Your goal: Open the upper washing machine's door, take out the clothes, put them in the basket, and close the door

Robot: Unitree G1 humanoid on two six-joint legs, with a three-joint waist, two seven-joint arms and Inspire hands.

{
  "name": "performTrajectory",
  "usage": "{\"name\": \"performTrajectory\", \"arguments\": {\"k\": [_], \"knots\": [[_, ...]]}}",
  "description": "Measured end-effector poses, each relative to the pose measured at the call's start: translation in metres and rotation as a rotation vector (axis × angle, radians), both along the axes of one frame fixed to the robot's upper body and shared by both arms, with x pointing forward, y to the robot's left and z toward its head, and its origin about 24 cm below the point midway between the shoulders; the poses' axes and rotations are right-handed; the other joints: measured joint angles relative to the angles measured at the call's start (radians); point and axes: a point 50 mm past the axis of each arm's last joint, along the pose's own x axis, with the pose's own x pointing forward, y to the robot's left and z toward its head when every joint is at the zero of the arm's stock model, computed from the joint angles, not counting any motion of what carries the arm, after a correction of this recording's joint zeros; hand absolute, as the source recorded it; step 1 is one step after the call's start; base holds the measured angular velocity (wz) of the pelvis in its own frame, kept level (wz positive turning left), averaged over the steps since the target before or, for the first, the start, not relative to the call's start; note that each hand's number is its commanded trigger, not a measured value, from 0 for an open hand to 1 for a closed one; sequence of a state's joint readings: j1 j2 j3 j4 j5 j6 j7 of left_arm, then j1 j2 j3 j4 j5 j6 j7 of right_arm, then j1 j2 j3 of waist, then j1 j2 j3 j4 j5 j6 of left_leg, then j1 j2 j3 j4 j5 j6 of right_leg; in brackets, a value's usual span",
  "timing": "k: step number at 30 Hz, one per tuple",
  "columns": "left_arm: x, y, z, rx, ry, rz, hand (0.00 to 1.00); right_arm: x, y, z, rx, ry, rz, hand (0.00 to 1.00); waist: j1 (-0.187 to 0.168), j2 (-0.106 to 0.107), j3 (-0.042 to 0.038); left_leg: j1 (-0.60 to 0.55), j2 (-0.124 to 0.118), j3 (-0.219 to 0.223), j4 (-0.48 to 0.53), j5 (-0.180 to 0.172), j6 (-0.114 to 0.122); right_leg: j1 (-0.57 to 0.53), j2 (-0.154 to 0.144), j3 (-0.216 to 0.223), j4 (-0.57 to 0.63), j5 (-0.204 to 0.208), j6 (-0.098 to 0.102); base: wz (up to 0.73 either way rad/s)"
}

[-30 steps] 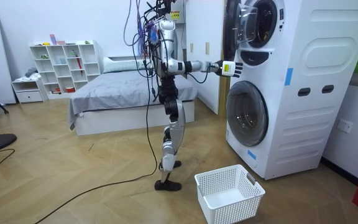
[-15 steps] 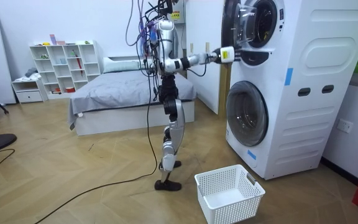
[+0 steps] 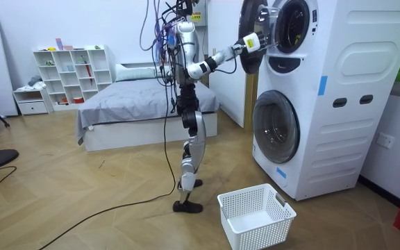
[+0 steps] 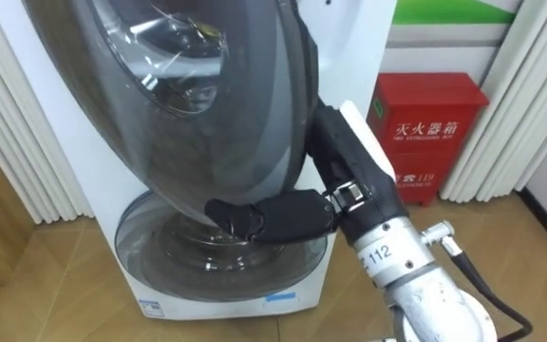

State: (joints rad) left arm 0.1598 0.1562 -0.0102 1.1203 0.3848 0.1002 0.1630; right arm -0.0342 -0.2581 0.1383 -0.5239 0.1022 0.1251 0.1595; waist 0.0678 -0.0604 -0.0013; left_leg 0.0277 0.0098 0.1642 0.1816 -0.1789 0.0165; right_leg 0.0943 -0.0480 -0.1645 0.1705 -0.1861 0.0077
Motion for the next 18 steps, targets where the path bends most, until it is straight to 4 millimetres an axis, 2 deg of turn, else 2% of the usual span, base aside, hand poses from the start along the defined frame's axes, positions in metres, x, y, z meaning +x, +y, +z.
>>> {"name": "performTrajectory", "arguments": {"k": [3, 12, 16, 18], "knots": [[0.002, 0.0, 0.0, -0.001, -0.005, -0.004, 0.0, -0.001, 0.003, 0.001, -0.011, -0.002, 0.034, 0.0, 0.016, 0.0, -0.0009, -0.004, 0.005, 0.001, 0.0, 0.002, -0.004, -0.007, 0.003, -0.002, 0.002, 0.002, -0.004, -0.04], [0.006, 0.005, 0.002, 0.016, -0.003, -0.034, 0.0, -0.005, 0.021, 0.003, -0.071, 0.0, 0.126, 0.0, 0.021, -0.009, -0.0058, -0.007, 0.021, 0.0, -0.007, 0.013, -0.02, -0.011, 0.02, -0.002, 0.001, 0.007, -0.013, -0.02], [0.007, 0.007, 0.003, 0.024, -0.005, -0.04, 0.0, -0.006, 0.026, 0.003, -0.067, 0.007, 0.151, 0.0, 0.023, -0.026, -0.0089, -0.003, 0.025, -0.002, -0.011, 0.018, -0.028, -0.009, 0.025, -0.003, -0.001, 0.006, -0.029, -0.03], [0.008, 0.009, 0.003, 0.028, -0.009, -0.042, 0.0, -0.006, 0.027, 0.003, -0.067, 0.008, 0.161, 0.0, 0.024, -0.039, -0.0069, -0.002, 0.025, -0.002, -0.01, 0.02, -0.031, -0.008, 0.025, -0.008, -0.002, 0.0, -0.042, 0.0]]}}
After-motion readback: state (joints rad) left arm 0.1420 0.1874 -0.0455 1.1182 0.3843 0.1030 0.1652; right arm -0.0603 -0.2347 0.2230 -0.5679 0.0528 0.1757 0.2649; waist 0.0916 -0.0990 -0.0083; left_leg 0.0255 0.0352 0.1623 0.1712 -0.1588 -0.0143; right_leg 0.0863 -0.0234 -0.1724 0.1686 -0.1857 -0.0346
